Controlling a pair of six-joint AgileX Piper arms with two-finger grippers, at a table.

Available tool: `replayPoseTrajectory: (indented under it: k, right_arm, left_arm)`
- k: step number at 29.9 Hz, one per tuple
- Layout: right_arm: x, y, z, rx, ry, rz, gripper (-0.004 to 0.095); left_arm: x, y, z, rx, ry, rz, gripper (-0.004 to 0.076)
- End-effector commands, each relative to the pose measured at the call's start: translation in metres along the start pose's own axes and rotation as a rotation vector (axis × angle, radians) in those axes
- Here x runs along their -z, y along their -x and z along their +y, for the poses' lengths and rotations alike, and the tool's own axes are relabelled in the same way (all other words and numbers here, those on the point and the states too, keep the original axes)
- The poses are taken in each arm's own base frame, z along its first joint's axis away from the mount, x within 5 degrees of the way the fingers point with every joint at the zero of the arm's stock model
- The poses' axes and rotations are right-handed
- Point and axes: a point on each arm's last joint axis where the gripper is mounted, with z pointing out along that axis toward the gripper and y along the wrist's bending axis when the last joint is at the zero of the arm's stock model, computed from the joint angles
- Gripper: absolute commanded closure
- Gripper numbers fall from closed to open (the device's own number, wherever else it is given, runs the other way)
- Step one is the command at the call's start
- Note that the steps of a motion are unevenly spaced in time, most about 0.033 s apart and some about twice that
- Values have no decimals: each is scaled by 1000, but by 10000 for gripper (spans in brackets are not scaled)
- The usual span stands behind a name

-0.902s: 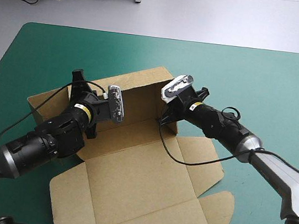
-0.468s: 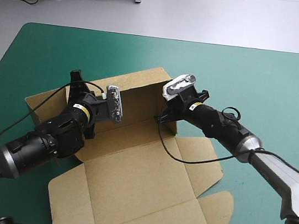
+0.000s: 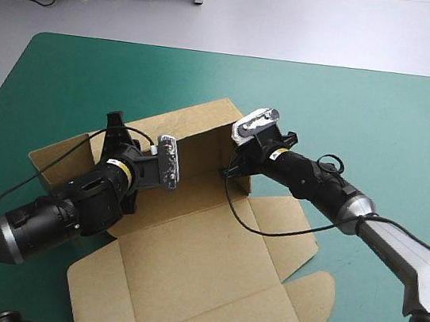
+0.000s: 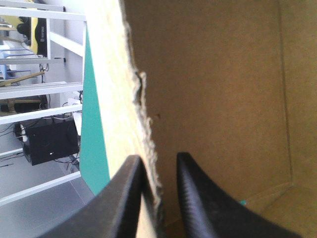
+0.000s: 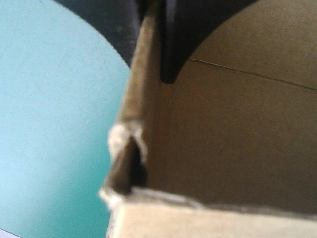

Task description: Fold the box

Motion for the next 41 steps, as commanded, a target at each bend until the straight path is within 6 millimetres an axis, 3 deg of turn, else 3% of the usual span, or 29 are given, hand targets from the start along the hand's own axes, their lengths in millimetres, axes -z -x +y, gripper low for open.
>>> replayPoseTrajectory:
  k: [1,4,10,17,24,26,28,32,37,41]
  right_arm:
    - [15,20,7,10,15,-66,926]
    - [15,20,7,10,15,-66,925]
    - [15,21,6,1,5,-81,925]
    - [16,20,-3,-34,-15,-81,925]
    - [17,17,-15,-60,-33,-61,925]
    - [17,17,-16,-62,-36,-59,925]
    - [17,17,-19,-76,-44,-59,925]
    - [20,16,-32,-130,-58,-42,925]
    - [29,24,-55,-203,-67,-10,925]
    - [41,32,-74,-257,-68,34,921]
  left_arm:
    - [14,9,3,35,5,-85,414]
    - [16,10,2,32,6,-93,361]
    - [22,11,7,65,20,-95,358]
    - [57,27,16,75,29,-153,358]
    - [87,30,4,73,-69,-76,373]
    - [104,34,3,134,-150,-134,422]
    - [120,40,6,181,-241,-206,524]
    - [153,45,30,306,-336,-342,727]
    - [175,40,62,471,-273,-424,726]
    - [188,37,75,554,-277,-471,726]
